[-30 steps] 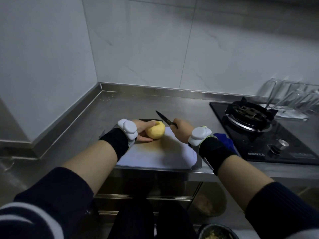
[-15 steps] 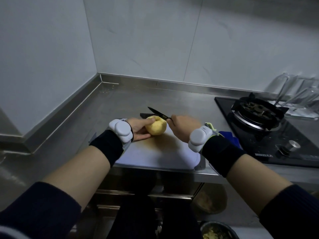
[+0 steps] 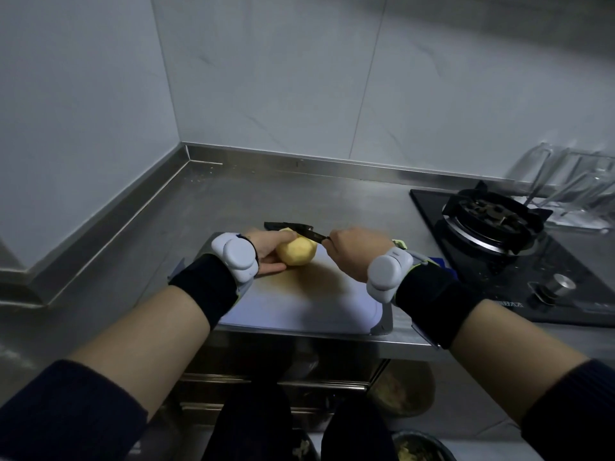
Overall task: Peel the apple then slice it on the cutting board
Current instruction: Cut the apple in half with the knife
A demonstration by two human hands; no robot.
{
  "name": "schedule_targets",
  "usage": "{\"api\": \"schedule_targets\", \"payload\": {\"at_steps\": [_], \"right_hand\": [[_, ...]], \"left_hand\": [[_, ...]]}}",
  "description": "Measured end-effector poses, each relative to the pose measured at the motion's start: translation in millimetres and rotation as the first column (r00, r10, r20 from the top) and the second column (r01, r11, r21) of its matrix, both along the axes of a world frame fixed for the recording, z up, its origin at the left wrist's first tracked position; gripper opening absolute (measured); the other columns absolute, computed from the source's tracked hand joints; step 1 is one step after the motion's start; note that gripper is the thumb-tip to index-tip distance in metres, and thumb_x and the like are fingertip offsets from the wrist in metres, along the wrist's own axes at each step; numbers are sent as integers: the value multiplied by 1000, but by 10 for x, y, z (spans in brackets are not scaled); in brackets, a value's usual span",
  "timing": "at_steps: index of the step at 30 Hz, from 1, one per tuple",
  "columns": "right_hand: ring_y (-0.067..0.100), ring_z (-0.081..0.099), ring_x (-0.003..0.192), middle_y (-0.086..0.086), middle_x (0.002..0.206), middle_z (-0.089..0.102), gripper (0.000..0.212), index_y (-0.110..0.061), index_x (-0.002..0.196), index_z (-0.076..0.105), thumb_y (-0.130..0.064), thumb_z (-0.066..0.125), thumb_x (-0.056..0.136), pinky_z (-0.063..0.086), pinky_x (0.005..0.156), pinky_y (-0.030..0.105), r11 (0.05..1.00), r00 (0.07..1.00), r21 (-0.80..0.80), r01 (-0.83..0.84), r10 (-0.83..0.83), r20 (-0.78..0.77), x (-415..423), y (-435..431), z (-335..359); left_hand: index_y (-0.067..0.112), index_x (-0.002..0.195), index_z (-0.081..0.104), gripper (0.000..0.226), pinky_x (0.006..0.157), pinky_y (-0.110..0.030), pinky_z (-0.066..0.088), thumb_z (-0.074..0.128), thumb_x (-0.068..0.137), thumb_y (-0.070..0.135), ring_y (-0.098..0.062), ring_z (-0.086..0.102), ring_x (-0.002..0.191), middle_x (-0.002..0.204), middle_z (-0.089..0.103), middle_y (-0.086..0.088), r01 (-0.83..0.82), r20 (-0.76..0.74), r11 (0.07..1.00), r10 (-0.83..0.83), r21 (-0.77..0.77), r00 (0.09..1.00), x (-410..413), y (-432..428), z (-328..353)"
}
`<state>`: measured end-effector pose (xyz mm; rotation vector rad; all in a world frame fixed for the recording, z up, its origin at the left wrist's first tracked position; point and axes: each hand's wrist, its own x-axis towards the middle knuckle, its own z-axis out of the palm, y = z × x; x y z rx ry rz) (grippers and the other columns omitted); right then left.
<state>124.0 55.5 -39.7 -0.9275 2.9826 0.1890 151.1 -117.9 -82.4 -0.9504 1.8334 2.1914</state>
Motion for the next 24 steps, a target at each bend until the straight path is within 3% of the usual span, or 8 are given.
{"api": "schedule_targets", "payload": {"at_steps": [6, 10, 15, 20, 24], "right_hand": [[25, 48, 72, -1, 69, 43, 40, -20, 65, 34, -30, 29, 104, 37, 66, 32, 999, 1000, 39, 4, -5, 25, 7, -77, 11], [25, 49, 69, 0, 68, 44, 40, -18, 66, 39, -30, 30, 104, 37, 65, 32, 998, 996, 59, 16, -21, 90, -82, -113, -4], [18, 40, 55, 0, 63, 38, 36, -15, 63, 35, -11, 40, 98, 37, 64, 32, 997, 984, 31, 72, -76, 163, -121, -189, -65], [22, 41, 66, 0, 66, 35, 40, -19, 63, 30, -20, 33, 103, 36, 71, 30, 1000, 981, -13, -12, 15, 192, -155, -169, -155], [13, 34, 57, -1, 67, 36, 40, -20, 63, 31, -19, 34, 104, 31, 53, 23, 1000, 969, 0, -9, 8, 248, -224, -175, -148]], "left_hand": [[13, 106, 55, 30, 80, -33, 55, 73, 85, 23, -20, 60, 96, 88, 59, -3, -11, 2, 1000, 11, -10, 1000, -24, -5, -11], [13, 104, 57, 30, 70, -31, 57, 75, 83, 23, -18, 63, 86, 88, 62, -3, -12, -5, 1000, 12, -17, 1000, -31, -21, -42], [12, 108, 58, 33, 65, -31, 57, 75, 83, 24, -15, 64, 77, 87, 64, -4, -7, -3, 1000, 7, -9, 1000, -25, -46, -52], [12, 109, 57, 33, 69, -31, 57, 74, 84, 24, -15, 64, 77, 87, 64, -3, 6, 1, 1000, -6, -11, 1000, -39, -50, -53], [12, 108, 56, 31, 73, -32, 58, 73, 85, 23, -15, 64, 77, 88, 64, -3, 6, -5, 1000, -6, -6, 1000, -34, -65, -63]]}}
